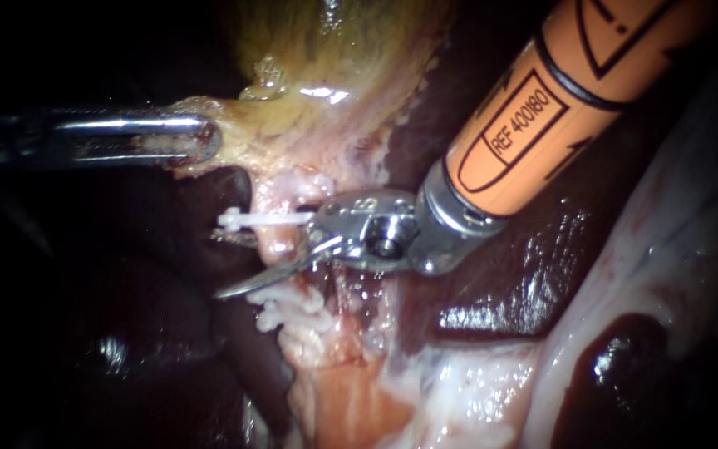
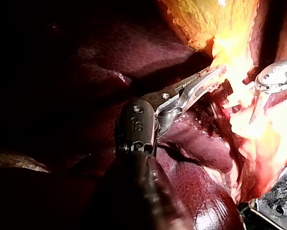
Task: Go to the cutting position left tube
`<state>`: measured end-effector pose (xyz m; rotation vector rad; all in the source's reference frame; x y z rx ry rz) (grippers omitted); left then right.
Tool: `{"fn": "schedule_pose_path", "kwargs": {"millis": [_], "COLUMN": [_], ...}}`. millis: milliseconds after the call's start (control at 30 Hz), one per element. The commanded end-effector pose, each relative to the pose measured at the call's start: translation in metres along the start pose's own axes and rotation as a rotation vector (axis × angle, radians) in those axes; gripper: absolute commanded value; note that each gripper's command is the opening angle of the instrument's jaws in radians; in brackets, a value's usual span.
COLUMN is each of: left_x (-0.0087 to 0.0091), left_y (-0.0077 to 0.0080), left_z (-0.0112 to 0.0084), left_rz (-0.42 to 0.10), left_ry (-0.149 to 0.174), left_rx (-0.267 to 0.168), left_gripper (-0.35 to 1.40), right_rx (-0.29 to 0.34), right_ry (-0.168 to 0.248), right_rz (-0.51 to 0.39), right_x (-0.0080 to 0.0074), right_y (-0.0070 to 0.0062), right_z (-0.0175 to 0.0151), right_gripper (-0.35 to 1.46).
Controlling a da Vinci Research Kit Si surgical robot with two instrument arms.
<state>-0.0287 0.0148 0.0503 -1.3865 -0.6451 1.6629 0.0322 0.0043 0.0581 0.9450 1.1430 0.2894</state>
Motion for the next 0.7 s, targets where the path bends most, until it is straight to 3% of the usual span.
{"fn": "schedule_pose_path", "kwargs": {"millis": [33,200,700], "left_x": [0.0000,0.0000,0.0000], "left_y": [0.0000,0.0000,0.0000], "left_z": [0.0000,0.0000,0.0000], "left_rz": [0.000,0.000,0.000], "left_ry": [0.000,0.000,0.000], "left_rx": [-0.001,-0.001,-0.001], "left_gripper": [-0.35,-0.35,-0.35], "right_rx": [0.005,0.010,0.004], "right_ry": [0.006,0.016,0.017], "right_rz": [-0.001,0.001,0.006], "right_x": [0.0003,0.0010,0.0006], "right_y": [-0.0003,-0.0007,-0.0003], "right_z": [0.0000,-0.0001,-0.0002], "right_gripper": [1.43,1.43,1.43]}}
